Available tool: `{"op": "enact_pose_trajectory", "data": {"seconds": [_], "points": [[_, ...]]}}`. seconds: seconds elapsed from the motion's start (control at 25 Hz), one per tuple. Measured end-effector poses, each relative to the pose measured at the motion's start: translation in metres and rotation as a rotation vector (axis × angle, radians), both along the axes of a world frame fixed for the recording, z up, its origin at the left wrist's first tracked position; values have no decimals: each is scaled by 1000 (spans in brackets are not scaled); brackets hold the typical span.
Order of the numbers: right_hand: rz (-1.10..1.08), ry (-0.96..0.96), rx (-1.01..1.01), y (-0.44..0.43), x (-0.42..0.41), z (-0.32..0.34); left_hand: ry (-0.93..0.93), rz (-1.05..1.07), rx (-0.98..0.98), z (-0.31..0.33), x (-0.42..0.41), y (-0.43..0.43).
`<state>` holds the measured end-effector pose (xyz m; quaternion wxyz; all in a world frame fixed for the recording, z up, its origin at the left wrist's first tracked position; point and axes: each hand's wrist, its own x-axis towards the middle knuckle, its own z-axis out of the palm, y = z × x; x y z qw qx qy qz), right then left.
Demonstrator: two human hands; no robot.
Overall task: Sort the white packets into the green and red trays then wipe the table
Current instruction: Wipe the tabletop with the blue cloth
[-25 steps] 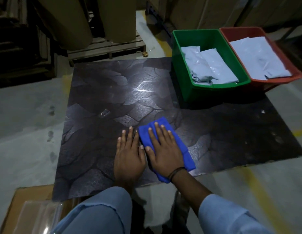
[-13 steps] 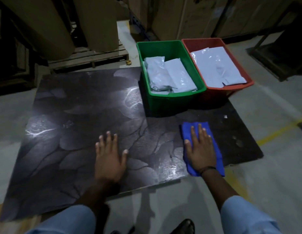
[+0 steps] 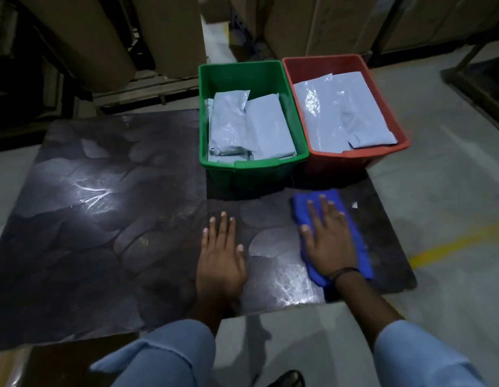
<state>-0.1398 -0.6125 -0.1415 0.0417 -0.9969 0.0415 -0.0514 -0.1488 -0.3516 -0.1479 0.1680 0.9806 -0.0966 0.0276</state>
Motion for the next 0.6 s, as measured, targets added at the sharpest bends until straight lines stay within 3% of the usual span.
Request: {"op": "enact_pose_trajectory", "data": {"seconds": [0.12,0.2,0.28,0.4,0.6], "points": [[-225,1,60,-11,41,4,-47,3,34,-3,2,-3],[-53,-8,97,26,48,7,-29,3,44,-5,3,-3],[271,16,75,56,23,5,-35,8,42,-6,4,-1],[510,22,70,25,3,8,-44,3,4,-6,6,-2],[-185,-27,53,-23,30,4,-63,5,-16,-2,3,-4]]}}
